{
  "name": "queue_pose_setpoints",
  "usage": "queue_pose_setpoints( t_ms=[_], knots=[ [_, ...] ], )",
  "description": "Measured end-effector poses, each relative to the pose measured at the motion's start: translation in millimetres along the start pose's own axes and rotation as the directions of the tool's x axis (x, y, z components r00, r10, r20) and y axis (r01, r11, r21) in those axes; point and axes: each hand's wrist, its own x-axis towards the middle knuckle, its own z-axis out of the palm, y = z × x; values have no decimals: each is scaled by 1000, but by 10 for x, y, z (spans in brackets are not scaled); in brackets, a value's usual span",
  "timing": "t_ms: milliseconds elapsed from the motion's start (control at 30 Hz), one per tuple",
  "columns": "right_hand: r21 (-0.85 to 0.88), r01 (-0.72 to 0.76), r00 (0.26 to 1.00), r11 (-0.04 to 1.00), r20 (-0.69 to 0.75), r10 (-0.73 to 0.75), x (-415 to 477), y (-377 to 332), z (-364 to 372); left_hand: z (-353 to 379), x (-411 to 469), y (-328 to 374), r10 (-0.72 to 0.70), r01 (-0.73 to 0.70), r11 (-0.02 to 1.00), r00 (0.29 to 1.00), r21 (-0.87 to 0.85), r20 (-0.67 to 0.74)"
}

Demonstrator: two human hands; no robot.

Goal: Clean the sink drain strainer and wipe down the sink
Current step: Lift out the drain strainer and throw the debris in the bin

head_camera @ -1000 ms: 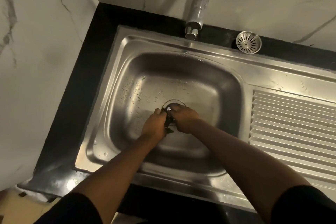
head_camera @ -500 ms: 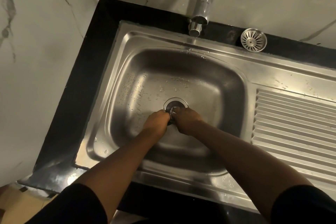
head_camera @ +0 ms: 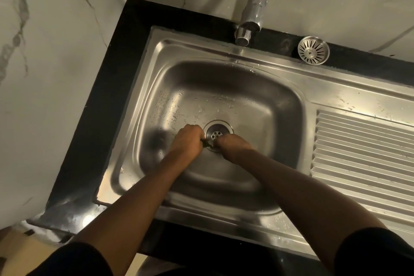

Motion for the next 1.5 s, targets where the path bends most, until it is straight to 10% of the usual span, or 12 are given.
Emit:
queue_pose_setpoints(
  t_ms=[133,367,733,1067,1500],
  knots=[
    [280,-86,984,956,-129,127,-105,54,-86,-121,-61,10,15,-16,999,1000,-41,-22],
    [804,-66,837,590,-277,471,-590,112,-278,-414,-267,48,86,-99,987,991,-125,-106],
    [966,165,797,197,-249,551,-1473,-398,-414,-693,-853,99,166,-259,904,945,-340,-281],
    [968,230,823,103,-250,510,-2084,-559,-273,-574,-1607,261,33,-202,863,937,-463,-348],
    [929,303,936,-213,-248,250,-2506,-825,20,-121,-2710,135,-391,-201,436,836,-877,-386]
  ],
)
